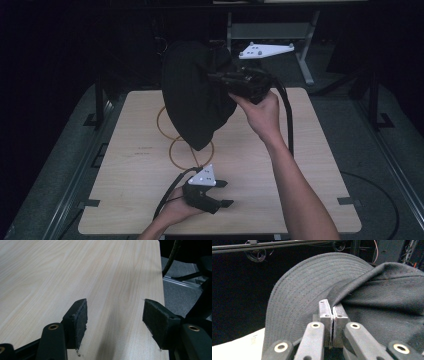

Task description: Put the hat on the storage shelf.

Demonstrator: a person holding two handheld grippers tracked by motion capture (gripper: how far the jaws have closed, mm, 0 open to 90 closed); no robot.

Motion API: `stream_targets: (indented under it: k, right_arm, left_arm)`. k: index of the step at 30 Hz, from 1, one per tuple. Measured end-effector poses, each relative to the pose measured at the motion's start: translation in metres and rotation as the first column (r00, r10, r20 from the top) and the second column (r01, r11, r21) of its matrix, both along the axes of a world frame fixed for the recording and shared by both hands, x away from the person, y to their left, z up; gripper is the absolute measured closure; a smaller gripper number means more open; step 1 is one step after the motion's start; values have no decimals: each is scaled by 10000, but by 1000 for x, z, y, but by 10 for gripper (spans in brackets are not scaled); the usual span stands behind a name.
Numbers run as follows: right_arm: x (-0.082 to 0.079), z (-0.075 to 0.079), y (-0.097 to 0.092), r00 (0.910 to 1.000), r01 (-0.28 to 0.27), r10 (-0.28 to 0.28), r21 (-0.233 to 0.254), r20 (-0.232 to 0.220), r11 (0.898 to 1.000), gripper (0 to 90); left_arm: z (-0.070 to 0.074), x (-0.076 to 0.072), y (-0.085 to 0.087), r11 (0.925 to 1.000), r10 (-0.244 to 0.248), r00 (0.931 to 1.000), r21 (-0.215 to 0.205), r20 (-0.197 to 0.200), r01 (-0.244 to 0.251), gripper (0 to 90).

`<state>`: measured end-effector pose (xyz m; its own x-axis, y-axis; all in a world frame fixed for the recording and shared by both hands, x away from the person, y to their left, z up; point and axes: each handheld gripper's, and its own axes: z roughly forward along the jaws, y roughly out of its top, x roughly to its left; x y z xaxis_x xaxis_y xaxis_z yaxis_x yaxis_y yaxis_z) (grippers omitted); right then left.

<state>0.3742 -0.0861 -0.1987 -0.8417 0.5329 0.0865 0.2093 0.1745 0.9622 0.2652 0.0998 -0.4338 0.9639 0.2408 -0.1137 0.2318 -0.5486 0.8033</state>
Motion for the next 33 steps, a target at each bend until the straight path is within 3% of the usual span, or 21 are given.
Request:
stream_targets:
  k: [18, 33]
  right_arm:
    - [10, 3, 33, 9988, -464, 457, -398, -181, 9981, 883]
    - [23, -4, 66, 9941, -901, 857, -666, -666, 9937, 877]
  left_arm:
    - [-3, -2, -5, 10000, -43, 10000, 14, -35, 43, 354]
    - [-4, -1, -5, 10000, -27, 10000, 40, -36, 27, 352]
